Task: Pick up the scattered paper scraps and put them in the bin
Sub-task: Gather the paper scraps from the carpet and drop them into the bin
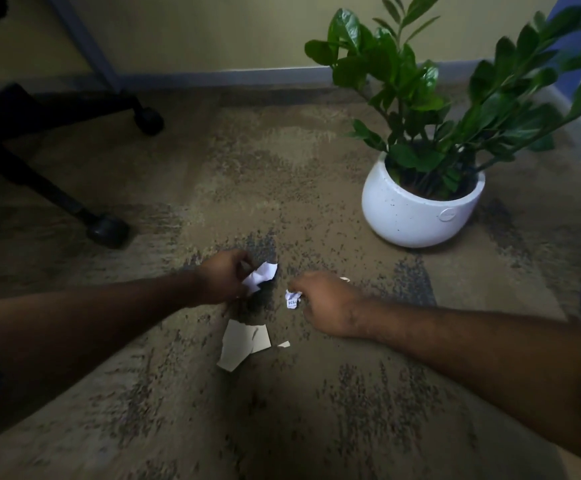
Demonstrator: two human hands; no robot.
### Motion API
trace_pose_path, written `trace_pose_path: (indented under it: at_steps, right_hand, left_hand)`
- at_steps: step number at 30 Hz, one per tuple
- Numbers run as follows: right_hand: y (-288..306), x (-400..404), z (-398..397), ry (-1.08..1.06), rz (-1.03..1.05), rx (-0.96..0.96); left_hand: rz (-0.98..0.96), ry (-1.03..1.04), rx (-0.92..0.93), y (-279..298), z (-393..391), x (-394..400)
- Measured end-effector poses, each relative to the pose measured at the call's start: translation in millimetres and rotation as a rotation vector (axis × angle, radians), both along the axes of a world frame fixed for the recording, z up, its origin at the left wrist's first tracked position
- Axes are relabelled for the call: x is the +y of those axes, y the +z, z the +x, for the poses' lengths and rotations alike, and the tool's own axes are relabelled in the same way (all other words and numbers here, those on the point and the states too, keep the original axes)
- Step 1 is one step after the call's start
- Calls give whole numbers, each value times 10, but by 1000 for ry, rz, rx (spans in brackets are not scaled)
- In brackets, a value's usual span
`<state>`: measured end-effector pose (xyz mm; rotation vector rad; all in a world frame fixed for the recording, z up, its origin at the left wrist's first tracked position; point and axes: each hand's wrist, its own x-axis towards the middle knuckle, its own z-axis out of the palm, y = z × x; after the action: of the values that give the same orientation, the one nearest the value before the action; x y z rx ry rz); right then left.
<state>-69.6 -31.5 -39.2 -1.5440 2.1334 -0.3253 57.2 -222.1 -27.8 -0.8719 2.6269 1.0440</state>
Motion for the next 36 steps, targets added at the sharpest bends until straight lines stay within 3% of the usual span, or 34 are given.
trace_pose_path:
  at_steps: [8, 14, 16, 20, 23, 36]
  right_hand:
    - [-216, -90, 108, 184, 33, 255]
    - [-311, 27, -36, 253, -41, 249]
    - [-335, 120, -153, 194, -64, 207]
    - [-329, 258, -454, -236, -111, 57]
    - [-334, 305, -609, -411, -38, 67]
    - [-193, 276, -542, -386, 190, 166]
  left_hand:
    - [-131, 37, 113, -64, -329, 58]
    - [-217, -173, 53, -240, -427, 155]
    - [-227, -229, 41, -282, -416, 157]
    - [-249, -272, 67, -311, -412, 145]
    - [-267, -252, 57, -324, -429, 141]
    - [-318, -236, 28, -255, -502, 231]
